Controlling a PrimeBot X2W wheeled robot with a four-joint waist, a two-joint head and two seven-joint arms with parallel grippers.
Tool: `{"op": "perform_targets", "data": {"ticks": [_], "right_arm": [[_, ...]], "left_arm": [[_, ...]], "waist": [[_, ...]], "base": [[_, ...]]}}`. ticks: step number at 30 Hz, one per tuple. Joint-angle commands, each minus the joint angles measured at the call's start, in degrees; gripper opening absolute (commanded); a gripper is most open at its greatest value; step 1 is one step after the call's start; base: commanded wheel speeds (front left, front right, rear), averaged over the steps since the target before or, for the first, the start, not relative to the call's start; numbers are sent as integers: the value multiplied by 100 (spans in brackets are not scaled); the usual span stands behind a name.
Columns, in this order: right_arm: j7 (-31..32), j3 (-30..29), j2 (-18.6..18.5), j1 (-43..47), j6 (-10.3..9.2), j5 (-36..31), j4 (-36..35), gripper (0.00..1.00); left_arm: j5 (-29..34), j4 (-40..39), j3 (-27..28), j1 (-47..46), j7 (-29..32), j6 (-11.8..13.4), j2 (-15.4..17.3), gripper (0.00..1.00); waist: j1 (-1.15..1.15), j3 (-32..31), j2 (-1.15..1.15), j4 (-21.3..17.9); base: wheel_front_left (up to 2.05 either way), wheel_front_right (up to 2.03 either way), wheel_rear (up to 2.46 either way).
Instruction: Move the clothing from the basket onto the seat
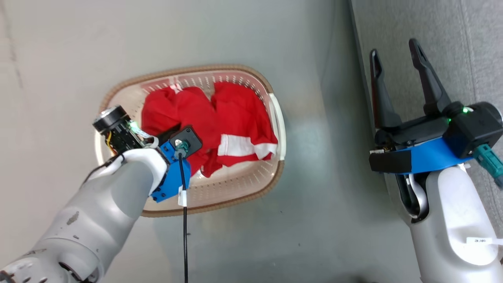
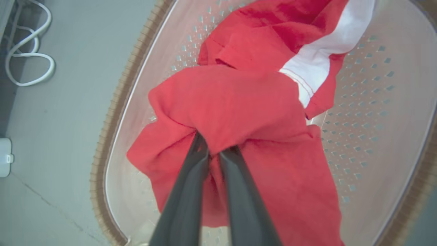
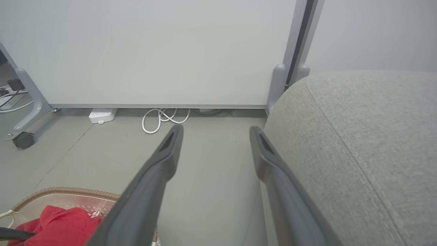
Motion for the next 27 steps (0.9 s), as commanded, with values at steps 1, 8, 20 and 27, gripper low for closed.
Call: {"op": "perform_targets", "data": {"ticks": [1, 8, 20, 27], "right_arm": [[4, -34, -30, 120, -1, -43, 34, 100], [4, -129, -30, 400, -1, -94, 163, 100], [4, -355, -30, 988, -1, -149, 339, 100], [4, -392, -30, 1271, -1, -100, 402, 100]], "left_arm": [[-112, -33, -9, 82, -101, -4, -39, 0], [-529, -167, 100, 259, -366, -4, -138, 0], [-727, -1114, 680, 592, -404, 147, -126, 0], [-779, -1742, 1229, 832, -405, 269, -50, 0]], "waist": [[0, -362, 0, 206], [0, -996, 0, 412], [0, -1947, 0, 761], [0, -2423, 0, 842]], "base": [[0, 0, 0], [0, 0, 0], [0, 0, 0], [0, 0, 0]]}}
